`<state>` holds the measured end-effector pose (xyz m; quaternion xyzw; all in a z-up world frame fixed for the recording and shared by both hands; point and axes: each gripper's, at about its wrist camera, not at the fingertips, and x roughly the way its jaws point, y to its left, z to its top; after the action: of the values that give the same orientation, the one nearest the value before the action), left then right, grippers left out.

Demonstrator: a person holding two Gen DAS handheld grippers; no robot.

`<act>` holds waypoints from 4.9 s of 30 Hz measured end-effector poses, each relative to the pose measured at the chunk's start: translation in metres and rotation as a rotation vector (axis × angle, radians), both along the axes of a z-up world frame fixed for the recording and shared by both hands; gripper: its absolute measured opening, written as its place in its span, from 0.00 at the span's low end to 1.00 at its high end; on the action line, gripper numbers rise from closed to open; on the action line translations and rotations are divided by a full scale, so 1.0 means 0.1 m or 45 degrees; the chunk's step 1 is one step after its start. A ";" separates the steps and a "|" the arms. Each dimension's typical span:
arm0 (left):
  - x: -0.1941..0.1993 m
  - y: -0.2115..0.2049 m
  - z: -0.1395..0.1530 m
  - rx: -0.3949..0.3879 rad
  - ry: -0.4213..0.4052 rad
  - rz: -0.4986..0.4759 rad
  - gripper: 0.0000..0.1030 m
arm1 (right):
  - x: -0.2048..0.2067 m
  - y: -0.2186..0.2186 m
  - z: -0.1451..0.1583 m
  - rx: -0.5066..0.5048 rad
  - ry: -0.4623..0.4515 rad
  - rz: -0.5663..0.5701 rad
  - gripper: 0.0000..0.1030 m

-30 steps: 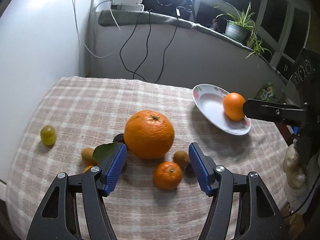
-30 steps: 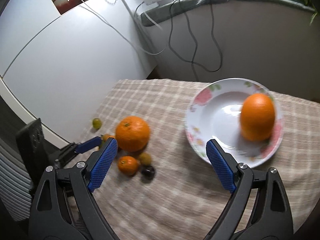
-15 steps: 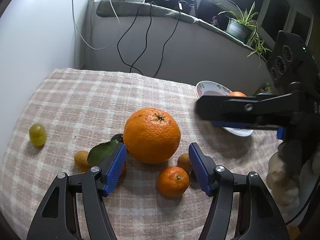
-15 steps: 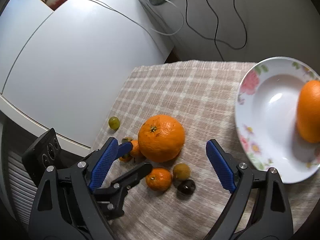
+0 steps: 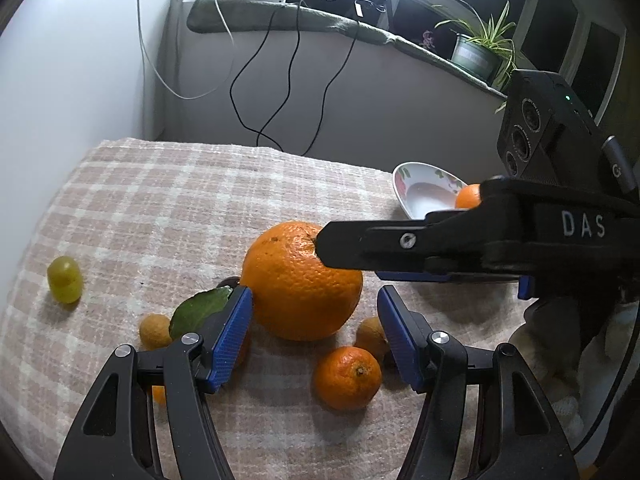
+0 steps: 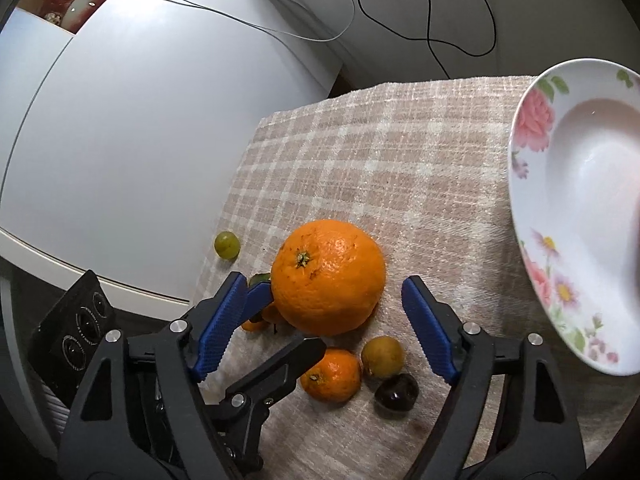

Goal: Organize fruits
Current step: 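Close the right tool around the second large orange on the table, then carry the second orange with the right tool onto the plate beside the first, then open the right tool and pull back from the plate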

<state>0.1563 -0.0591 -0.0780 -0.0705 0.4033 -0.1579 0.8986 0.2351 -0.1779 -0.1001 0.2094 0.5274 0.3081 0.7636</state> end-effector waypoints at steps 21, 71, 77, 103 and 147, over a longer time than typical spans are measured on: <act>0.05 0.00 -0.06 0.018 0.011 0.018 0.62 | 0.06 0.05 -0.16 0.011 0.051 -0.017 0.63; 0.57 -1.30 0.23 -0.006 -0.094 -0.208 0.62 | 0.09 -1.42 0.18 0.021 -0.066 -0.323 0.63; 0.61 -1.34 0.20 0.017 -0.119 -0.224 0.62 | 0.15 -1.43 0.19 0.011 -0.068 -0.330 0.63; 0.39 -1.15 0.27 0.082 -0.163 -0.213 0.55 | -0.12 -1.32 0.59 -0.127 -0.238 -0.311 0.70; -0.91 0.64 -0.21 -0.025 -0.053 0.187 0.52 | -1.33 -0.42 0.23 -0.531 -0.632 0.005 0.81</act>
<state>0.0653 0.0049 -0.0990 -0.1053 0.3765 -0.0971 0.9153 0.1018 -0.2195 -0.0768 -0.0342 0.3773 0.2364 0.8948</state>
